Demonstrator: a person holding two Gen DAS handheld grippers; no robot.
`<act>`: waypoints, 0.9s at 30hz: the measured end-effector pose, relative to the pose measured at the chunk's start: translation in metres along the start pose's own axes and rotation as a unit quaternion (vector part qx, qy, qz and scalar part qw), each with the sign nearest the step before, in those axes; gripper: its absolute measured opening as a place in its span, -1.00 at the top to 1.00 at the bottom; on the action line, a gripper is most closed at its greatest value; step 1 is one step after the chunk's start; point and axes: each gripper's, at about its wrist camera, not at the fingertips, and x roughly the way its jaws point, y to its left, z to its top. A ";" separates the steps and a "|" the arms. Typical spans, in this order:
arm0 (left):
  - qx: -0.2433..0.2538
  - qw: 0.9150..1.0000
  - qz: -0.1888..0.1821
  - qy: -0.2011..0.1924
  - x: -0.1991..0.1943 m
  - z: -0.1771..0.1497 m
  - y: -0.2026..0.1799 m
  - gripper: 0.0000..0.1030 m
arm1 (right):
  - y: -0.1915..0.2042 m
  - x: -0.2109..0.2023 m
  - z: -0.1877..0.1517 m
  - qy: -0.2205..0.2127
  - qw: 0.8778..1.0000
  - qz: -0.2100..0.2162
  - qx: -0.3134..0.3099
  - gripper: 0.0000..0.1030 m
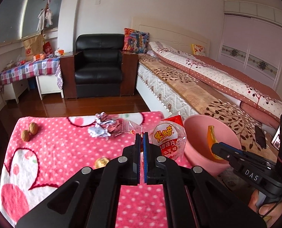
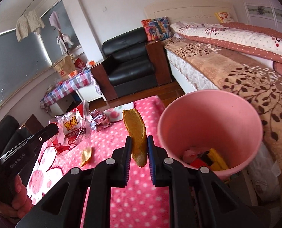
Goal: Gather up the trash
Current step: 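Carry the snack packet and peel with both tools over the bucket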
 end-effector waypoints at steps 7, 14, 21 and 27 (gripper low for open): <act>0.034 0.999 -0.019 -0.011 0.016 0.008 -0.043 0.97 | -0.040 -0.015 0.012 -0.024 0.999 -0.019 0.023 0.69; 0.076 0.997 -0.029 -0.012 0.040 0.004 -0.081 0.97 | -0.073 -0.008 0.016 -0.030 0.998 -0.032 0.053 0.68; 0.108 0.994 -0.028 0.010 0.069 -0.007 -0.104 0.97 | -0.097 0.011 0.016 -0.023 0.996 -0.047 0.070 0.67; 0.124 0.991 -0.031 0.025 0.084 -0.016 -0.113 0.97 | -0.112 0.023 0.014 -0.014 0.995 -0.057 0.081 0.66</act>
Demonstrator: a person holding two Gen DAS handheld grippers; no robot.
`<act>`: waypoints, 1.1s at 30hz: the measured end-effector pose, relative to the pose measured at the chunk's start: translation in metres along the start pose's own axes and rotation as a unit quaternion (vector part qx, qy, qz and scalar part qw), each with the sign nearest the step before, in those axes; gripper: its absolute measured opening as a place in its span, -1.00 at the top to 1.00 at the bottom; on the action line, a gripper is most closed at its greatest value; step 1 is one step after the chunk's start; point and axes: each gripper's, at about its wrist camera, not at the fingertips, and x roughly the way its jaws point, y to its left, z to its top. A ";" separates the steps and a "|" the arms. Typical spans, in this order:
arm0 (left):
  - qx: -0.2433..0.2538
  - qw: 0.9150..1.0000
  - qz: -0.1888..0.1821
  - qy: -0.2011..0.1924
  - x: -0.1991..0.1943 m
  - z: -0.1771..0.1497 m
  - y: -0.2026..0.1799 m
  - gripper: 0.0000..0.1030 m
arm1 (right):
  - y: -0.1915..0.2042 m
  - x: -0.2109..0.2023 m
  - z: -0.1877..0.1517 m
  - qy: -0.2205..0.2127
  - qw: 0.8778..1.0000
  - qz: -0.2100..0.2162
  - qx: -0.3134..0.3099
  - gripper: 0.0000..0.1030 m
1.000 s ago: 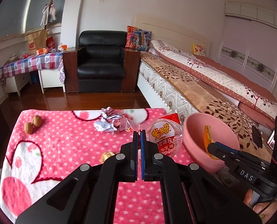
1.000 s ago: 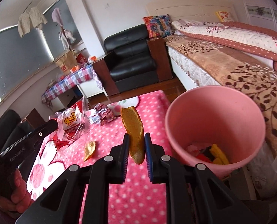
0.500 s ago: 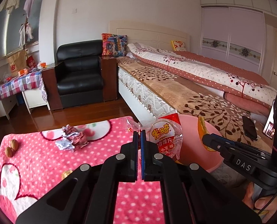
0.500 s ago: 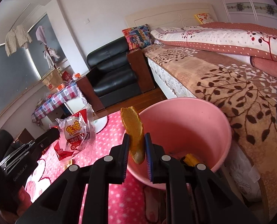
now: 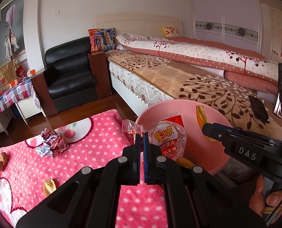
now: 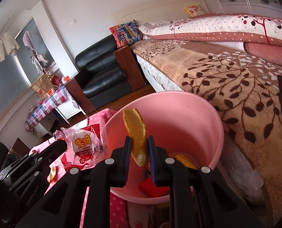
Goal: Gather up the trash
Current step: 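Carry the snack packet and peel with both tools over the bucket, then open both tools to drop the packet and peel into the pink bucket, then move both open tools back over the table toward the second yellow peel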
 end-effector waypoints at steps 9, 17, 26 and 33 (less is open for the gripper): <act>0.005 1.000 -0.014 0.007 0.011 -0.002 -0.011 0.97 | -0.010 0.008 -0.003 0.008 1.000 -0.008 0.008 0.62; -0.007 0.999 -0.030 0.012 0.012 -0.001 -0.011 0.66 | -0.012 0.009 -0.006 0.007 1.000 -0.014 0.009 0.60; -0.015 0.999 -0.049 0.004 0.002 0.002 -0.010 0.46 | -0.007 0.002 -0.007 0.001 1.000 -0.023 0.002 0.46; -0.022 0.998 -0.063 -0.006 -0.015 0.002 -0.005 0.46 | 0.003 -0.012 -0.009 -0.007 1.000 -0.016 -0.003 0.43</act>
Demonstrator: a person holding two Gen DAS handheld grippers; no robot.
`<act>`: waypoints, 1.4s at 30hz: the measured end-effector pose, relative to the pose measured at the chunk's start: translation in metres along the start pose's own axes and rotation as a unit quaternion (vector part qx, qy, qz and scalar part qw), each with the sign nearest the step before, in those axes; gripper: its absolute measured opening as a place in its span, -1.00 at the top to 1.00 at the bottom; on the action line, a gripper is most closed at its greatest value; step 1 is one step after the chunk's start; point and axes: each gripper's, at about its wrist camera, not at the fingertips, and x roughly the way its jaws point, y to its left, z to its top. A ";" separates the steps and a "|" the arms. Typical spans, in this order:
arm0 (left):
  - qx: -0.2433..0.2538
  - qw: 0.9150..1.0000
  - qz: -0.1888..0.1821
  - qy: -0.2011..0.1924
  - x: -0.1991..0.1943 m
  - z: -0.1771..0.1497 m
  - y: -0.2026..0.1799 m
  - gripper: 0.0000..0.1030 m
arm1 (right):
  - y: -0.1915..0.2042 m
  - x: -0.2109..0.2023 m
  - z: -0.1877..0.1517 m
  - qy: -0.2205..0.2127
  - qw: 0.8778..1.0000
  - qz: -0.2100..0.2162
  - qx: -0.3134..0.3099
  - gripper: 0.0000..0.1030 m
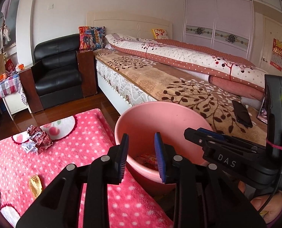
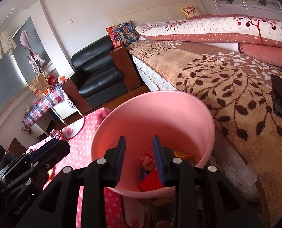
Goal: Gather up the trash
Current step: 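Move both open tools back over the table toward the second yellow peel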
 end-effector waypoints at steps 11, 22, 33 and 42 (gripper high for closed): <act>-0.001 1.000 0.008 -0.007 -0.036 -0.011 0.008 0.46 | 0.029 -0.025 -0.010 -0.006 1.000 0.017 -0.015 0.41; -0.021 0.999 0.032 -0.022 -0.074 -0.023 0.039 0.46 | 0.074 -0.042 -0.027 0.000 0.998 0.028 -0.049 0.40; -0.081 0.993 0.087 -0.019 -0.092 -0.040 0.113 0.46 | 0.113 -0.029 -0.037 0.022 0.996 0.044 -0.072 0.41; -0.142 0.981 0.134 0.003 -0.095 -0.063 0.175 0.46 | 0.141 -0.001 -0.048 0.054 0.992 0.066 -0.093 0.41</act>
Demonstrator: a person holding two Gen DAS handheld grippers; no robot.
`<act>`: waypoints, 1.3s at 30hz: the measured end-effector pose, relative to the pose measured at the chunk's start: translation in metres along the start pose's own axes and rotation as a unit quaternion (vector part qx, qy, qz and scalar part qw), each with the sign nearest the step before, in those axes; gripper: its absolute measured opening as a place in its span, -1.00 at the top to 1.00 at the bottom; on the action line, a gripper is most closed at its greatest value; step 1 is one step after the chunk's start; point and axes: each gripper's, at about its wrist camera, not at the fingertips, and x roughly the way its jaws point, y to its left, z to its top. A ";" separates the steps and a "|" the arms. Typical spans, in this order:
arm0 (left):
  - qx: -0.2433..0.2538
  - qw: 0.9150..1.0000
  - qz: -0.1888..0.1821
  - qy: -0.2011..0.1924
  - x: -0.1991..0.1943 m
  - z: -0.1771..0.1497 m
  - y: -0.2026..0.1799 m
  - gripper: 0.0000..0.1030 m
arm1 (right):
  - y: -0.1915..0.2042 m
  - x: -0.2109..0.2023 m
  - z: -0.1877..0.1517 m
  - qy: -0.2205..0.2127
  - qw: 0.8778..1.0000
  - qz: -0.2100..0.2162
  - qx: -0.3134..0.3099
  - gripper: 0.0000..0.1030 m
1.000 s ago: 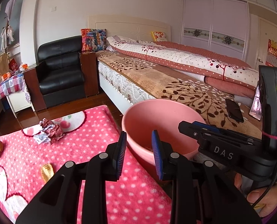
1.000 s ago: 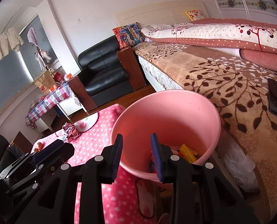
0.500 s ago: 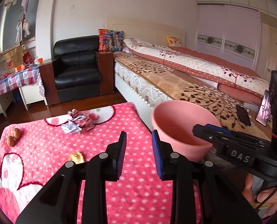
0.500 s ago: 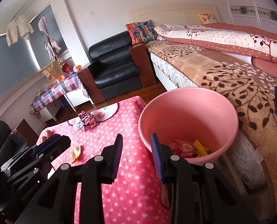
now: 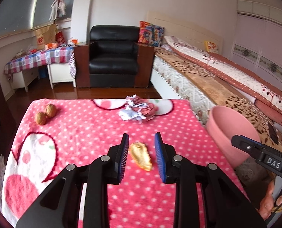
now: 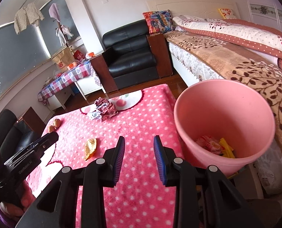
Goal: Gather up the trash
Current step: 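Move both open tools back over the table toward the second yellow peel, then grasp the yellow peel with the left tool while the right approaches the crumpled wrapper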
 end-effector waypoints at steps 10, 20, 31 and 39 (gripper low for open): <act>-0.011 0.998 -0.006 0.061 0.043 -0.015 0.006 0.46 | 0.016 0.029 -0.002 0.031 0.999 0.010 -0.019 0.41; -0.017 0.995 0.011 0.093 0.080 -0.021 -0.009 0.46 | 0.030 0.058 0.011 0.029 0.998 0.031 -0.043 0.41; -0.066 0.995 -0.028 0.067 0.071 -0.021 0.010 1.00 | 0.052 0.094 0.041 0.033 0.997 0.042 -0.056 0.40; -0.097 0.995 0.003 0.006 0.048 -0.015 0.043 1.00 | 0.082 0.130 0.063 0.044 0.995 0.051 -0.077 0.15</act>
